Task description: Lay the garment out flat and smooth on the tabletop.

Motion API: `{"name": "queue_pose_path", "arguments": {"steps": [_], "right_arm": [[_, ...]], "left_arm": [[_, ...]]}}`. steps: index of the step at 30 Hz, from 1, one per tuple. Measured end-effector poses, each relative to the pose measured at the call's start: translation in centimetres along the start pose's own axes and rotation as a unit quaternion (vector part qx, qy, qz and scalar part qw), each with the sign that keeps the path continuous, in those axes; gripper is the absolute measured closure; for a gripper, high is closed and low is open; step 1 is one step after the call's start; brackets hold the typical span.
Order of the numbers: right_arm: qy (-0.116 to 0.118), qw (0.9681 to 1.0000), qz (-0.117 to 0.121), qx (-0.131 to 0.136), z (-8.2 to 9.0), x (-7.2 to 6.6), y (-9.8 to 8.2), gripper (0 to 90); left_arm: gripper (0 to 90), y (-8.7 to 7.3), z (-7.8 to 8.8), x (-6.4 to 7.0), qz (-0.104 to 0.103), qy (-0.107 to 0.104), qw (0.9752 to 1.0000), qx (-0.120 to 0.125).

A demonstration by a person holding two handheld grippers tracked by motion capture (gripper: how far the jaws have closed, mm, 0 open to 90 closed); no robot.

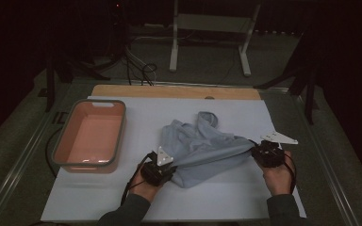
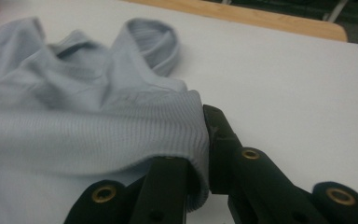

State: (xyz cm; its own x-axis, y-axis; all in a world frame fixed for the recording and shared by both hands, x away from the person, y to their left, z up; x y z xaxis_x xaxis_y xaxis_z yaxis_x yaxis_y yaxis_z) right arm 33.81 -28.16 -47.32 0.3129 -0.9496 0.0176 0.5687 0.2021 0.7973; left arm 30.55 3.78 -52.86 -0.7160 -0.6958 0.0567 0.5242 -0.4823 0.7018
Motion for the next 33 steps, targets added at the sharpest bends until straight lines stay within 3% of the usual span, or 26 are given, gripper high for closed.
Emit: {"name": "queue_pose_path", "arguments": {"steps": [3,7,13,15,16,19,23,27,33], "right_arm": [[0.005,1.0000,0.003,-0.005,-0.2,-0.4,-0.4,87.2],[0.014,0.9998,0.008,-0.013,-0.7,-1.0,-1.0,87.2],[0.028,0.9993,0.018,-0.018,-0.8,-1.8,-1.3,86.3],[0.031,0.9991,0.023,-0.020,-0.7,-2.0,-1.4,86.0],[0.031,0.9991,0.022,-0.021,-0.7,-2.0,-1.4,85.8],[0.038,0.9987,0.024,-0.024,-0.5,-2.1,-1.6,84.9],[0.038,0.9985,0.031,-0.025,-0.3,-2.2,-1.7,84.5],[0.039,0.9983,0.035,-0.024,-0.2,-2.4,-1.7,84.0],[0.040,0.9983,0.037,-0.020,0.0,-2.5,-1.5,80.6]], "left_arm": [[73.1,0.3,0.0,-0.9,0.005,0.015,0.9999,0.003],[73.1,1.0,0.3,-2.7,0.016,0.057,0.9982,0.003],[66.9,1.2,0.8,-4.3,0.042,0.075,0.9963,0.012],[63.0,1.2,1.1,-4.6,0.049,0.070,0.9963,0.016],[61.0,1.0,1.5,-4.4,0.050,0.055,0.9969,0.026],[57.1,0.3,2.4,-4.3,0.058,0.041,0.9968,0.036],[53.1,-0.2,3.8,-4.2,0.071,0.021,0.9954,0.060],[52.1,-0.2,4.8,-3.5,0.064,0.005,0.9957,0.067],[51.3,0.0,4.6,-2.1,0.050,-0.020,0.9959,0.073]]}}
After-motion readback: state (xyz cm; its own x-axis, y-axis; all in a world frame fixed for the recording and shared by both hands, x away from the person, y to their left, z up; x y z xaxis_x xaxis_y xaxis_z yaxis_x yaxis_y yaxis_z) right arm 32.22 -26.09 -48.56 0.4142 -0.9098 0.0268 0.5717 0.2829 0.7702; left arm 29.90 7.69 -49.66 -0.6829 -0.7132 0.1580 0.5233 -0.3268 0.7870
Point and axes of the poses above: each handheld gripper's, and its own axes: z roughly backward along the jaws, y roughly out of its top, x roughly to its right, the point moved 5 cm from there along -z, roughly forward along the jaws, and after that the axes turned 3 degrees about -y, right-handed, at the moved point
